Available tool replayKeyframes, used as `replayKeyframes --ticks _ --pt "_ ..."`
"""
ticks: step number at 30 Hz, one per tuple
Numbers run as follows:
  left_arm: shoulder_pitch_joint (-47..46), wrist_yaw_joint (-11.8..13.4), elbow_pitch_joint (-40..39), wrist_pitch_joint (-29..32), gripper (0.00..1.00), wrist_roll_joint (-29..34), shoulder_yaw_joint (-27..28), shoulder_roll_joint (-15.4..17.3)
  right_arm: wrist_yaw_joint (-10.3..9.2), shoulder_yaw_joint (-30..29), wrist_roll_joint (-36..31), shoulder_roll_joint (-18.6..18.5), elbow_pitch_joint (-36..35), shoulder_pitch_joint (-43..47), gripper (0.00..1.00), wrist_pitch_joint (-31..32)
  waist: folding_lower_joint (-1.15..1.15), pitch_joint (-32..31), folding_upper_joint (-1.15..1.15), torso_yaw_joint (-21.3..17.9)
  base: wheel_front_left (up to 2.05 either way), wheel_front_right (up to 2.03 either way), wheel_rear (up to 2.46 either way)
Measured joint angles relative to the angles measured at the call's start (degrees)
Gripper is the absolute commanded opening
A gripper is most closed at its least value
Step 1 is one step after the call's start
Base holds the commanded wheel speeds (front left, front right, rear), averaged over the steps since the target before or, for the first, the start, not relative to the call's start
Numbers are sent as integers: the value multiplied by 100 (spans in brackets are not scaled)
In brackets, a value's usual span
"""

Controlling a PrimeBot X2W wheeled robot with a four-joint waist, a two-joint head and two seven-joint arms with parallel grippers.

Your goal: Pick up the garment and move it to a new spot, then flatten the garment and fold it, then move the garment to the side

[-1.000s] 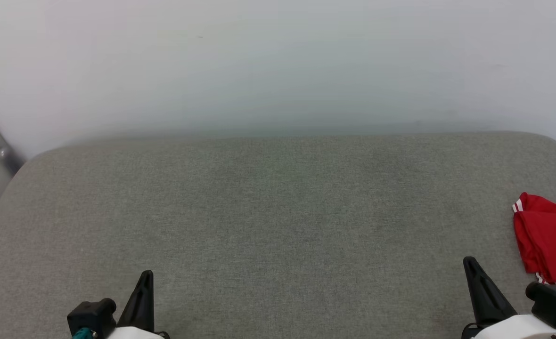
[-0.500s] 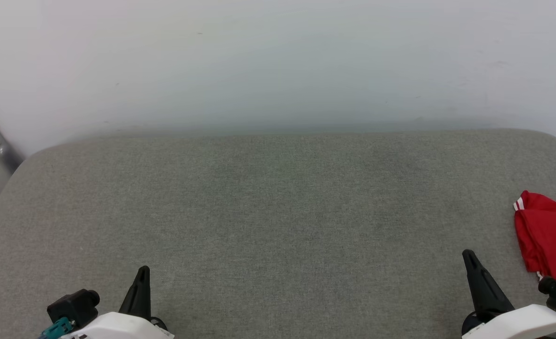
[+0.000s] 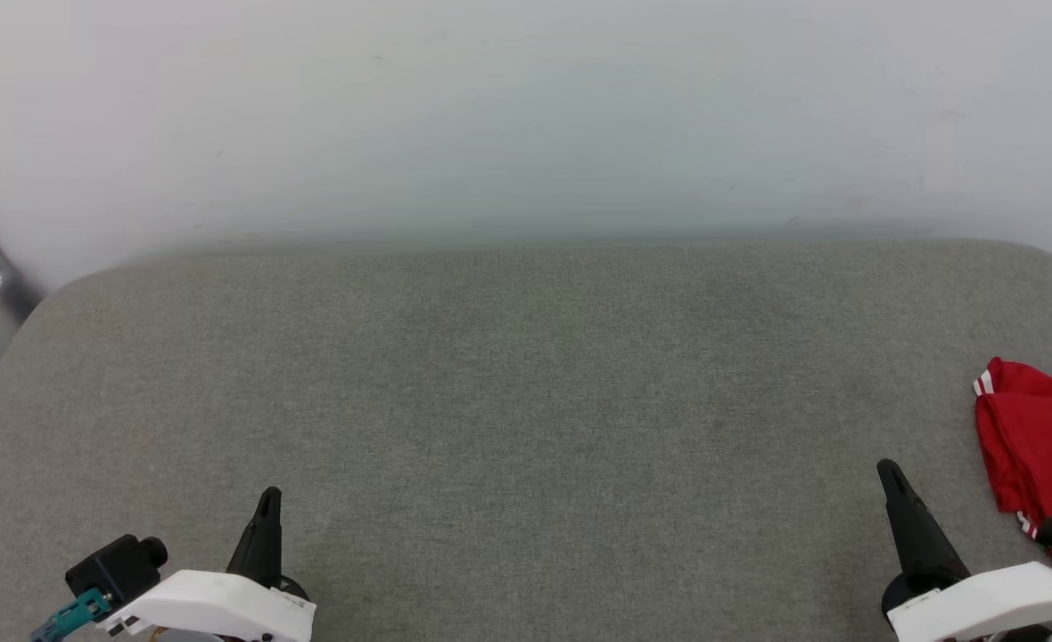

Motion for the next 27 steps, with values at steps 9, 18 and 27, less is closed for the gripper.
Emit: replayKeyframes --ticks 9,18,27 --pt "-80 -146 64 166 0 -537 208 -144 -1 -21 699 -7 166 -141 0 26 0 31 0 1 0 0 0" --pt "-174 -341 132 360 0 -1132 436 -304 -1 -56 1477 -11 349 -319 0 46 0 69 0 3 0 0 0" --pt "-246 -456 182 494 0 -1566 613 -409 -1 -83 2039 -13 481 -446 0 77 0 100 0 5 0 0 0"
